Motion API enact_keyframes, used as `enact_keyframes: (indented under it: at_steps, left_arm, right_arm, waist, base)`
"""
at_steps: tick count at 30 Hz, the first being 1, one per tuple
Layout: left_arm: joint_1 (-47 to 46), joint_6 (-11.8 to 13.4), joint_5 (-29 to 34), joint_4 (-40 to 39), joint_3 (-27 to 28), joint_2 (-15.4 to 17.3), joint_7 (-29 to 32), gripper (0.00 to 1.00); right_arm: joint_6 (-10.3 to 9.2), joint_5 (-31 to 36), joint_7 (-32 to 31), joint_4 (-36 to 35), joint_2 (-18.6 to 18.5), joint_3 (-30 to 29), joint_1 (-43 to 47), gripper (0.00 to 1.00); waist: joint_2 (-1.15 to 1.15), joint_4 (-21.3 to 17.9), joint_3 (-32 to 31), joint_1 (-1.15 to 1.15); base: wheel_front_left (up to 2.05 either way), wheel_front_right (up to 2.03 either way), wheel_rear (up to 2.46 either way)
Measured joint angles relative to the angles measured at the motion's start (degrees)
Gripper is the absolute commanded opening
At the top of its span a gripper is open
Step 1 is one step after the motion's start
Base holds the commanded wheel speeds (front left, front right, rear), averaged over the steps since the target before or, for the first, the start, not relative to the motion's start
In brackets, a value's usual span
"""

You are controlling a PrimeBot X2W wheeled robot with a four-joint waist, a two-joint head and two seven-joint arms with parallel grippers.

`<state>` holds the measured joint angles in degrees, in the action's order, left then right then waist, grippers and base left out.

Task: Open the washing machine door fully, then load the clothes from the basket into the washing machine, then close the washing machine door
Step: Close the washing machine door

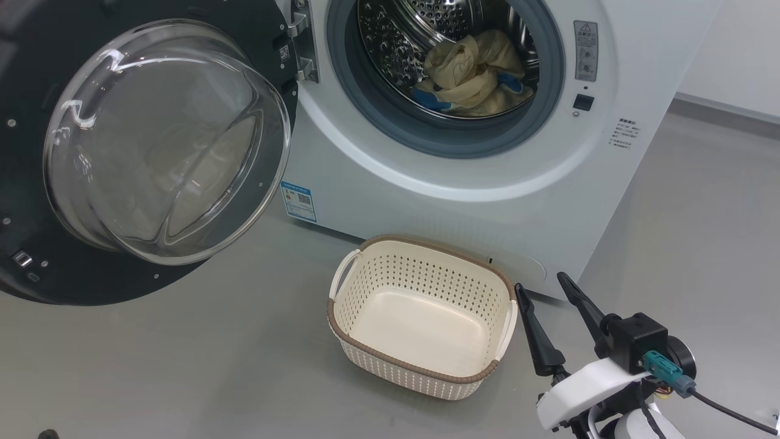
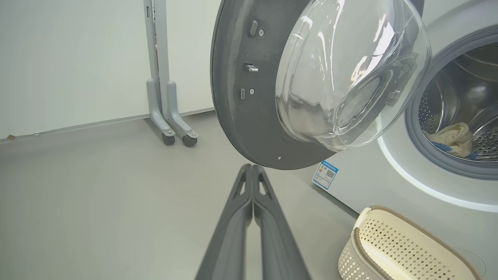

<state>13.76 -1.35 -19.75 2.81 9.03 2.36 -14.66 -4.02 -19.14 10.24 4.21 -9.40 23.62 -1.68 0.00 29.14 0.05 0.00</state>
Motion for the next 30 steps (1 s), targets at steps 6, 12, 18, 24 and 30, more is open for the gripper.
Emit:
enact_keyframes:
  at_steps: [6, 12, 18, 24, 30]
  left_arm:
    - [-0.1, -1.1, -8.0, 0.0, 0.6, 0.0, 0.0, 0.0]
    - [-2.4, -2.7, -11.2, -0.6, 4.7, -0.1, 0.0, 0.0]
    - [-6.4, -4.1, -17.9, -0.2, 6.9, 0.2, 0.2, 0.0]
    - [-14.7, -4.6, -28.7, -0.1, 10.7, 1.8, 4.9, 0.0]
    - [-23.1, -4.6, -39.2, 3.4, 15.7, 5.3, 11.4, 0.0]
  right_arm:
    - [0.0, 0.0, 0.0, 0.1, 0.2, 0.0, 0.0, 1.0]
    - [0.0, -0.1, 0.0, 0.3, 0.3, -0.2, 0.0, 1.0]
    - [-0.03, -0.2, 0.0, 0.3, 0.4, -0.5, 0.0, 1.0]
    - [-0.04, -0.2, 0.0, 0.3, 0.4, -0.7, 0.0, 1.0]
    - [-0.05, -0.6, 0.0, 0.2, 0.6, -0.6, 0.0, 1.0]
  waist:
    - [0.0, 0.0, 0.1, 0.0]
    - [0.0, -0.1, 0.2, 0.0]
    - [0.0, -0.2, 0.4, 0.0]
    - [0.0, -0.4, 0.7, 0.0]
    - [0.0, -0.7, 1.0, 0.0]
  base:
    - [0.0, 0.0, 0.0]
    - [0.0, 0.0, 0.0]
    - [0.0, 0.0, 0.0]
    - [0.0, 0.0, 0.0]
    - [0.0, 0.0, 0.0]
